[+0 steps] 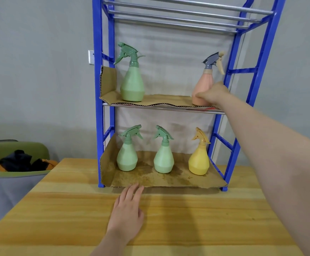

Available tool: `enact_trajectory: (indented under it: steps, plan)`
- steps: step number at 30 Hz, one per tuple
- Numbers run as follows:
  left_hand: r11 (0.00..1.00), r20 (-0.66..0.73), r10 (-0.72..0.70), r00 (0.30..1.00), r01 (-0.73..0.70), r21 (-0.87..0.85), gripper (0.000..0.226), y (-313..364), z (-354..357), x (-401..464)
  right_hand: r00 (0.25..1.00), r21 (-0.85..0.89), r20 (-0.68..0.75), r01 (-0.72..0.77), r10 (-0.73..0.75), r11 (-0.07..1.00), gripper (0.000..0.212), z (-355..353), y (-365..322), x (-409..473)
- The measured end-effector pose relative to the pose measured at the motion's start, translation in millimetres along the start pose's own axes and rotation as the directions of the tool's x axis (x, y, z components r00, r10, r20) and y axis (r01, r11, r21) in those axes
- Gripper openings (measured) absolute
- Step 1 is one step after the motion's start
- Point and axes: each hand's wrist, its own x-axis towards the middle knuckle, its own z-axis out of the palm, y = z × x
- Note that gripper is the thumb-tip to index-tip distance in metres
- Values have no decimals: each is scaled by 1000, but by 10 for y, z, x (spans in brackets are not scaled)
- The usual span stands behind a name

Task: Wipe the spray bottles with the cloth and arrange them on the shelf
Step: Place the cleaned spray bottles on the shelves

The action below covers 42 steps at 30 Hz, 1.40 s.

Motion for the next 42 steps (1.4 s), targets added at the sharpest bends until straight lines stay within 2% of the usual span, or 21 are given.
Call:
enact_trajectory:
  steps: [3, 7, 9, 11, 12, 13, 16, 19, 22, 25, 31, 33, 36, 37, 38, 40, 42]
  plan:
    - [1000, 8, -11, 1000, 11, -19, 68, 0, -7, -5, 999, -87, -45, -31, 27, 996, 100, 9, -60, -88]
    - [987, -12, -99, 995, 96, -130, 65, -73, -87, 2, 995, -11, -53, -82, 81, 997, 99, 9, -103, -209]
    - [979, -42, -150, 988, 143, -147, 62, -213, -174, -12, 984, 69, -180, -7, 19, 998, 81, 26, -83, -301]
    - [979, -60, -171, 983, 163, -122, 60, -385, -250, -40, 913, 67, -386, 171, -132, 983, 52, 68, -118, -453]
    - [979, -61, -180, 982, 172, -108, 60, -458, -284, -53, 877, 56, -435, 253, -205, 966, 40, 89, -182, -529]
    - [979, -65, -187, 980, 181, -93, 60, -518, -315, -64, 862, 43, -427, 320, -272, 946, 32, 121, -287, -599]
    - [983, -52, -182, 982, 181, -22, 62, -636, -361, -79, 856, -4, -216, 480, -470, 877, 25, 319, -784, -710]
    - [988, -21, -149, 989, 149, 29, 65, -667, -360, -87, 845, -15, -6, 534, -534, 845, 39, 653, -1308, -707]
    - [986, -8, -144, 990, 144, 87, 69, -648, -345, -97, 882, 2, 56, 469, -469, 883, 76, 977, -1674, -701]
    - [988, -7, -130, 991, 131, 88, 70, -646, -353, -105, 931, 25, 38, 362, -363, 932, 92, 1219, -1832, -648]
    - [992, -46, -96, 994, 100, 75, 69, -647, -360, -84, 974, -15, 2, 225, -225, 974, 94, 1348, -1824, -526]
    - [993, -52, -90, 995, 94, 69, 68, -650, -371, -80, 976, 42, 62, 205, -207, 978, 87, 1304, -1793, -453]
    - [994, -59, -74, 995, 79, 79, 68, -664, -348, -78, 960, 238, 142, 203, -240, 950, 72, 1251, -1720, -379]
    - [994, -60, -74, 995, 78, 79, 68, -667, -346, -77, 958, 284, 166, 181, -234, 942, 73, 1243, -1703, -384]
    - [994, -64, -72, 995, 76, 76, 68, -669, -345, -75, 957, 294, 190, 157, -219, 943, 79, 1248, -1686, -395]
    - [995, -68, -69, 995, 73, 71, 68, -671, -346, -72, 965, 179, 198, 136, -171, 974, 100, 1280, -1653, -417]
    - [995, -70, -68, 995, 72, 64, 68, -672, -344, -72, 975, 108, 162, 135, -152, 985, 107, 1316, -1613, -425]
